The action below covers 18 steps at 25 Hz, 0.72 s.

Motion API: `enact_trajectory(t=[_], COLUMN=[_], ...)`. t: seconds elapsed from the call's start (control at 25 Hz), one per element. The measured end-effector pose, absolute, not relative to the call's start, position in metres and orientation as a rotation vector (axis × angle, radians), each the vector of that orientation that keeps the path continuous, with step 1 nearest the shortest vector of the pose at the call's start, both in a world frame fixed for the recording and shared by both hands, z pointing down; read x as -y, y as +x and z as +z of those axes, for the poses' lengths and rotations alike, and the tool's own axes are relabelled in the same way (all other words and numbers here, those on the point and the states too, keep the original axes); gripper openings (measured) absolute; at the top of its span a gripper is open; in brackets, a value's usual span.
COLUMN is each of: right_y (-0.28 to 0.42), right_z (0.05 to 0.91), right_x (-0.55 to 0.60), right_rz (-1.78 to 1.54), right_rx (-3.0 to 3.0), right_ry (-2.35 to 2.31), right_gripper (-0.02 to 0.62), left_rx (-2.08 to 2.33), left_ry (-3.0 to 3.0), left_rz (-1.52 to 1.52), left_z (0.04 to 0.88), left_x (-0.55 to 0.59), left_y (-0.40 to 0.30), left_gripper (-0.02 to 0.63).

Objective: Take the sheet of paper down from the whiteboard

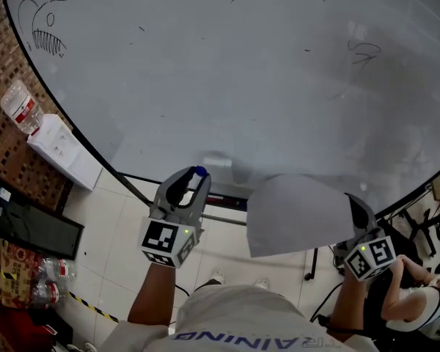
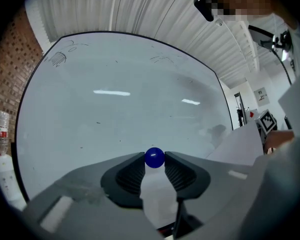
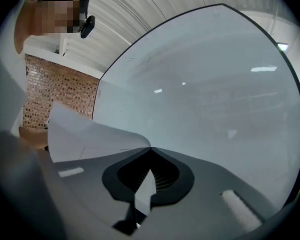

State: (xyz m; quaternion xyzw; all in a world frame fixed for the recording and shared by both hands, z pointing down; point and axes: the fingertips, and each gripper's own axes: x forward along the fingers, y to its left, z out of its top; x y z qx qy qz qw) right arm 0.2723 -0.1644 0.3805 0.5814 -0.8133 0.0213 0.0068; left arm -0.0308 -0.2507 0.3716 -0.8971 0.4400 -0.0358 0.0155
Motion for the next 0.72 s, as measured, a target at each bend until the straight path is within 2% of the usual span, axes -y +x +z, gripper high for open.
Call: enact_trajectory(t=[0.72], right_y=[0.2719], right_z=[0.3799], right_x=[0.1680], right_rz=[0.056], right_rx=[2.536], right_ry=[1.811], right_gripper=[0.008], left_rx=[-1.336], left_ry=[-2.825], left_rz=[-0.129], left_z=[0.3781], left_x=[0.2521], left_y=[-0.0216], left_gripper=[0.133])
